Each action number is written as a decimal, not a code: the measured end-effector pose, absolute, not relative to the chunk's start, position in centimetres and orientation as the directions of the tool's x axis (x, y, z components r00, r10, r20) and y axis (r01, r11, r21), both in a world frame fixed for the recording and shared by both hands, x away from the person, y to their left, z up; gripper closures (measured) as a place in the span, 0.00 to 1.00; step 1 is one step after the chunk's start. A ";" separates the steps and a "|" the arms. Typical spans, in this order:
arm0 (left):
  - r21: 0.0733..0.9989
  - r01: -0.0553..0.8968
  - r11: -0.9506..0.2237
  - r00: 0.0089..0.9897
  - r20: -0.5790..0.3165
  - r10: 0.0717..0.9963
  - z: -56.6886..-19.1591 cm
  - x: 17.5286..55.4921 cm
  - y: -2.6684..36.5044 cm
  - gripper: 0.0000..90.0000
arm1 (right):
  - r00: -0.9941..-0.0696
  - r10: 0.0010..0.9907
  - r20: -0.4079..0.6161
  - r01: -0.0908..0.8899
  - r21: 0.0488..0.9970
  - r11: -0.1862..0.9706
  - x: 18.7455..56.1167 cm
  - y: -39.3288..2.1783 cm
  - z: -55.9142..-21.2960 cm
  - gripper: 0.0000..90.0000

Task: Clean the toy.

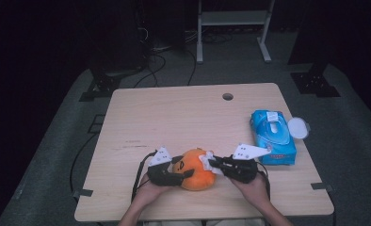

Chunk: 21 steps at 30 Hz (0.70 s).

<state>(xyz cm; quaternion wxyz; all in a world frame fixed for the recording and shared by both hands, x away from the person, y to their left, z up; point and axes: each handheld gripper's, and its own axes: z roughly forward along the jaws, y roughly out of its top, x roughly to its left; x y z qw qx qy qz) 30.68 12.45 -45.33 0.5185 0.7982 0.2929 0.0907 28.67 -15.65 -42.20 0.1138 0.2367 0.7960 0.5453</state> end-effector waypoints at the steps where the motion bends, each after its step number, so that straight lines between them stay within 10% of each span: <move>1: 0.882 0.377 -0.284 0.808 -0.163 0.567 -45.3 30.7 12.4 0.34 | -0.873 0.486 0.044 0.225 0.920 0.320 28.1 -15.1 -42.1 0.91; 9: 0.890 0.371 -0.266 0.858 -0.219 0.465 -44.6 31.0 12.9 0.20 | -0.828 0.560 0.041 0.260 0.912 0.317 29.8 -16.3 -42.8 0.91; 21: 0.872 0.398 -0.284 0.806 -0.184 0.563 -44.9 30.9 12.5 0.38 | -0.862 0.505 -0.041 0.183 0.904 0.385 27.6 -14.9 -42.4 0.91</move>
